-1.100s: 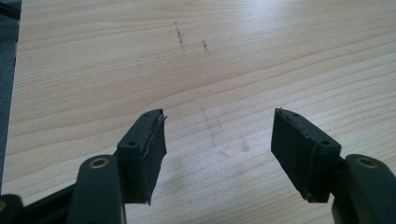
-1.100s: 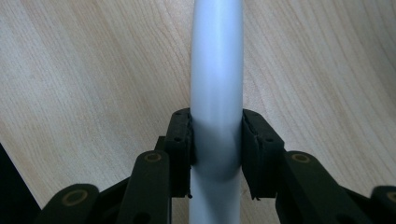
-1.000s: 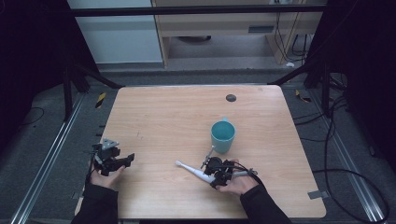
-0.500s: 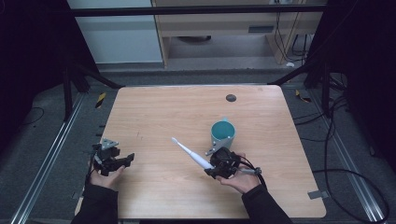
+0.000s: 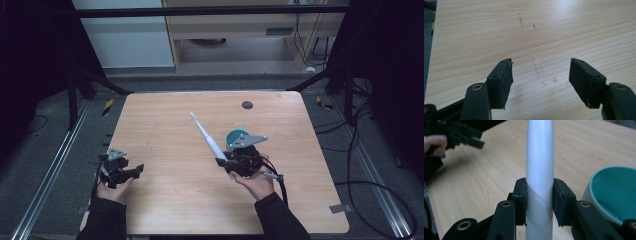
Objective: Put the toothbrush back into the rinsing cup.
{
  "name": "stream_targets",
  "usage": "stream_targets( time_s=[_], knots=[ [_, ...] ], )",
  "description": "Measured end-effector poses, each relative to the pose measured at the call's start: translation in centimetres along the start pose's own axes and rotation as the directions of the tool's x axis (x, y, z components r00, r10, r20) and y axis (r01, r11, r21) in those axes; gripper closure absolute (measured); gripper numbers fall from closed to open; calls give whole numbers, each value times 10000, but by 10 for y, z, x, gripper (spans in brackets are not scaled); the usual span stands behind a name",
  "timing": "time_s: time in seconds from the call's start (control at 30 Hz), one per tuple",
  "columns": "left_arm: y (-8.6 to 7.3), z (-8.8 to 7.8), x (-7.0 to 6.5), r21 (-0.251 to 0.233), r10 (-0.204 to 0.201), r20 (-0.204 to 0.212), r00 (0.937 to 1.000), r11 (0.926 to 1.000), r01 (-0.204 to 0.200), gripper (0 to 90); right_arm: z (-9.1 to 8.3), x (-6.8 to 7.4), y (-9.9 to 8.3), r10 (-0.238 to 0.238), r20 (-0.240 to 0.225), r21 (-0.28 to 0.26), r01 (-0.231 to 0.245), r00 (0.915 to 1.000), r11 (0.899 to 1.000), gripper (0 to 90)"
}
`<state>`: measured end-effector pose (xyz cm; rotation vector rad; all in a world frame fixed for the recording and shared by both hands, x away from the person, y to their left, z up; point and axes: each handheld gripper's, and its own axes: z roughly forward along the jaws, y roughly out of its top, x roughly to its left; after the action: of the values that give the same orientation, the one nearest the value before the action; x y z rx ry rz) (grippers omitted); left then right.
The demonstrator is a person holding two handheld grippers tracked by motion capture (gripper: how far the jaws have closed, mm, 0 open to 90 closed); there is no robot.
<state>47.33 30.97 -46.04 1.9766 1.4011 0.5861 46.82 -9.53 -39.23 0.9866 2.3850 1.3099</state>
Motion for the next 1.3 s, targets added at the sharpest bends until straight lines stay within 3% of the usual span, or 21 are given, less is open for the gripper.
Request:
stream_targets(
  time_s=[0.27, 0.53, 0.8, 1.3],
  knots=[
    [0, 0, 0, 3, 7, -12, 10000, 10000, -7, 350, 2, -10, 14, 480, 477, -1168, -421, 9977, 9923, 663],
    [0, 0, 1, -3, 1, -21, 10000, 10000, -1, 350, -2, -22, 28, 999, 788, -2286, -796, 9919, 9703, 663],
    [0, 0, 1, -13, 2, -38, 10000, 10000, -2, 350, -1, -32, 37, 1281, 1279, -2783, -884, 9835, 9564, 662],
    [0, 0, 1, -13, 1, -61, 10000, 10000, -1, 350, 4, -55, 36, 1779, 2444, -3294, -910, 9532, 9398, 662]
  ],
)
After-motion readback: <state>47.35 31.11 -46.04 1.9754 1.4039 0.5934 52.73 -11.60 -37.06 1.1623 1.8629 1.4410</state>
